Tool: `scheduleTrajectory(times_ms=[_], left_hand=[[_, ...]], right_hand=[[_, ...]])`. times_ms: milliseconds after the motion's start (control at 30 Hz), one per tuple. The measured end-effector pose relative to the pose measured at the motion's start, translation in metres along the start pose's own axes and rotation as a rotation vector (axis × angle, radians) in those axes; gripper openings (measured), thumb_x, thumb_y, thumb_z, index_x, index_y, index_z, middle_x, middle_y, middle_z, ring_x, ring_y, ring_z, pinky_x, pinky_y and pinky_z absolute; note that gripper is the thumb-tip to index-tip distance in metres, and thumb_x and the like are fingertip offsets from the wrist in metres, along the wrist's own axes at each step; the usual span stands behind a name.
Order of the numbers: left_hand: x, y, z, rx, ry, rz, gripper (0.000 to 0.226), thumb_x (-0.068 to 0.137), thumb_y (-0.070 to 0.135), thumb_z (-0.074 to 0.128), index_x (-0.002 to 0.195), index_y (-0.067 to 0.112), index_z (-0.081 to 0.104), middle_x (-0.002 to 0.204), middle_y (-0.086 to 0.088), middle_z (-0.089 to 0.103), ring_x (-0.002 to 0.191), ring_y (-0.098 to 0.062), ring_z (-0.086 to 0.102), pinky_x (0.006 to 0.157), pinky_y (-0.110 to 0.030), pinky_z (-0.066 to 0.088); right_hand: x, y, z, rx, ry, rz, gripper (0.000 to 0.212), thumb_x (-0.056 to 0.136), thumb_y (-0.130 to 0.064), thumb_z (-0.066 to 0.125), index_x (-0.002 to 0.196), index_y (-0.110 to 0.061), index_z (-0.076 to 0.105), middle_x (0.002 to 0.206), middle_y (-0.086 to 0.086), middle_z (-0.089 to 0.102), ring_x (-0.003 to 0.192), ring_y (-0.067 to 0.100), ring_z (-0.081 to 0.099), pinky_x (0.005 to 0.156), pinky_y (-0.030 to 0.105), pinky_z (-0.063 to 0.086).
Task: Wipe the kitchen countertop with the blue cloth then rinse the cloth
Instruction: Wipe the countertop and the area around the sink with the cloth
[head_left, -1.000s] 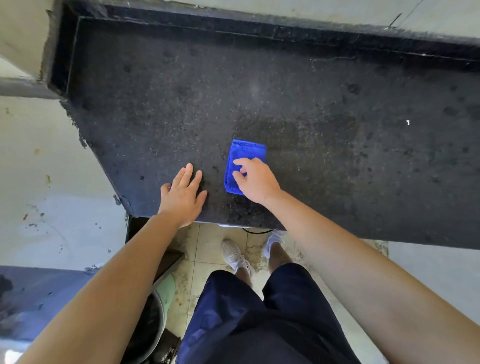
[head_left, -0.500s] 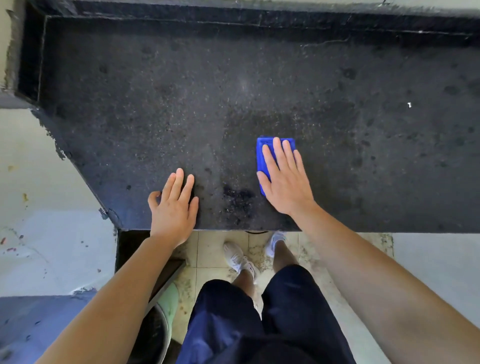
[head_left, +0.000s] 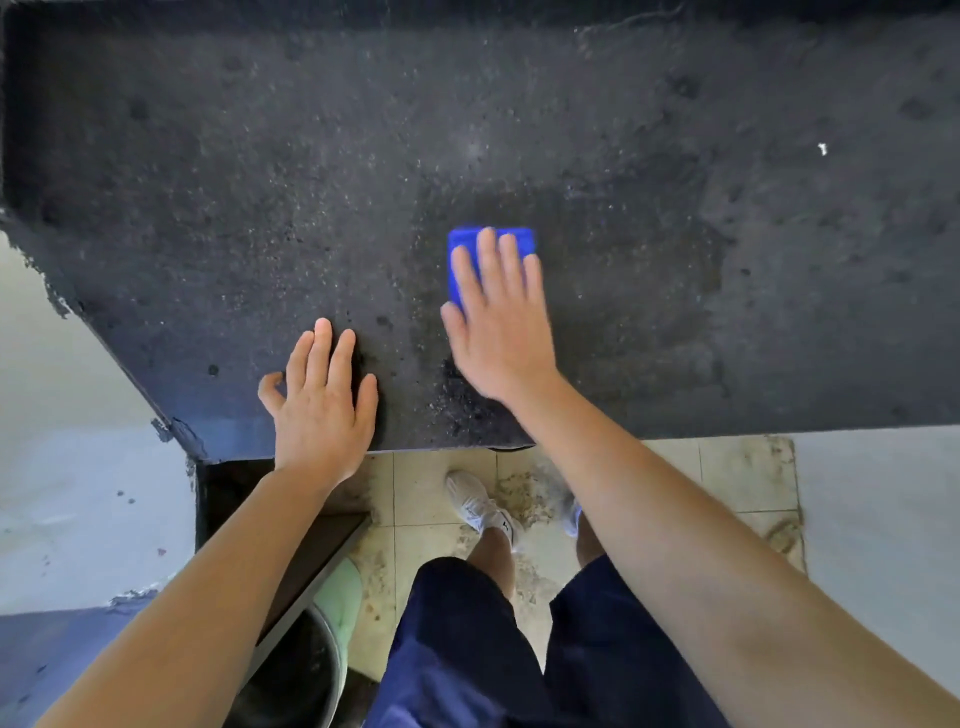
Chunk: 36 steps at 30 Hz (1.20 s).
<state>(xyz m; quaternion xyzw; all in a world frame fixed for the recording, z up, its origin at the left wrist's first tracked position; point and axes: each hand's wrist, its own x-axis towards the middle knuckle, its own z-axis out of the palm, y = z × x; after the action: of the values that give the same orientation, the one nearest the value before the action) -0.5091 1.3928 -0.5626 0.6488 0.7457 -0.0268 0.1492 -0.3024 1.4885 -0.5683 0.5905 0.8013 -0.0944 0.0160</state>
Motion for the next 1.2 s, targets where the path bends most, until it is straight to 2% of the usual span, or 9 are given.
scheduleTrajectory(times_ms=[67,133,233,367,533,667,867,1067,1200], left_hand=[[0.000,0.002,0.002,0.024,-0.009,-0.004,0.065,0.102,0.052,0.022,0.155,0.014,0.028,0.165,-0.009,0.018,0.152,-0.025,0.015,0.111,-0.059,0.020],[-0.002,0.006,0.006,0.044,-0.004,-0.007,0.067,0.102,0.052,0.020,0.155,0.012,0.025,0.166,-0.010,0.015,0.152,-0.026,0.012,0.111,-0.060,0.018],[-0.001,0.022,0.010,0.022,0.060,-0.076,0.063,0.100,0.044,0.028,0.151,0.007,0.032,0.164,-0.014,0.021,0.150,-0.031,0.018,0.110,-0.062,0.018],[0.002,0.066,0.009,-0.061,0.110,-0.216,0.064,0.099,0.046,0.032,0.150,0.007,0.029,0.165,-0.013,0.019,0.150,-0.032,0.018,0.112,-0.061,0.018],[0.001,0.157,0.005,-0.110,0.137,-0.061,0.065,0.101,0.049,0.031,0.154,0.011,0.027,0.166,-0.012,0.014,0.152,-0.032,0.014,0.115,-0.059,0.016],[0.009,0.247,0.016,-0.123,0.119,0.071,0.068,0.100,0.051,0.027,0.153,0.009,0.030,0.166,-0.013,0.017,0.152,-0.031,0.014,0.117,-0.058,0.018],[0.032,0.402,0.051,-0.128,0.104,0.159,0.071,0.099,0.052,0.022,0.152,0.007,0.035,0.165,-0.012,0.022,0.152,-0.031,0.018,0.118,-0.058,0.019],[0.069,0.524,0.074,-0.096,-0.020,0.145,0.079,0.096,0.063,0.012,0.160,0.017,0.017,0.169,-0.005,0.003,0.155,-0.023,-0.002,0.122,-0.057,0.001],[0.073,0.541,0.090,0.065,-0.048,0.099,0.087,0.089,0.076,-0.002,0.160,0.025,-0.002,0.168,-0.005,-0.011,0.154,-0.024,-0.015,0.120,-0.059,-0.005]], right_hand=[[-0.027,0.003,0.002,-0.008,-0.073,-0.231,0.063,0.105,-0.047,0.026,0.159,-0.016,0.018,0.166,0.014,0.009,0.153,0.033,0.005,0.122,0.052,0.012],[-0.055,0.038,0.002,-0.028,-0.081,-0.321,0.063,0.105,-0.047,0.030,0.158,-0.016,0.022,0.166,0.012,0.012,0.153,0.032,0.008,0.123,0.050,0.012],[-0.090,0.128,-0.001,-0.026,-0.046,-0.103,0.064,0.103,-0.049,0.035,0.156,-0.014,0.028,0.166,0.014,0.013,0.152,0.035,0.011,0.121,0.054,0.016],[-0.099,0.251,-0.018,0.016,-0.071,0.259,0.069,0.101,-0.052,0.029,0.158,-0.016,0.018,0.166,0.017,0.005,0.152,0.038,0.006,0.122,0.055,0.012],[-0.045,0.315,-0.030,0.078,-0.048,0.490,0.069,0.102,-0.053,0.028,0.159,-0.019,0.013,0.166,0.015,0.002,0.152,0.037,0.002,0.121,0.057,0.009],[-0.044,0.316,-0.027,0.056,0.011,0.437,0.068,0.100,-0.055,0.025,0.158,-0.019,0.021,0.165,0.017,0.011,0.151,0.038,0.010,0.121,0.055,0.013],[-0.134,0.387,-0.027,0.112,-0.014,0.047,0.065,0.103,-0.055,0.030,0.159,-0.024,0.020,0.168,0.008,0.004,0.154,0.029,-0.001,0.123,0.051,0.011],[-0.210,0.554,-0.037,0.045,-0.028,0.287,0.066,0.102,-0.059,0.024,0.159,-0.028,0.017,0.168,0.005,0.003,0.154,0.026,-0.001,0.124,0.050,0.014],[-0.198,0.643,-0.049,0.042,-0.015,0.512,0.067,0.101,-0.058,0.022,0.159,-0.025,0.013,0.167,0.011,0.004,0.153,0.031,0.004,0.123,0.053,0.014]])
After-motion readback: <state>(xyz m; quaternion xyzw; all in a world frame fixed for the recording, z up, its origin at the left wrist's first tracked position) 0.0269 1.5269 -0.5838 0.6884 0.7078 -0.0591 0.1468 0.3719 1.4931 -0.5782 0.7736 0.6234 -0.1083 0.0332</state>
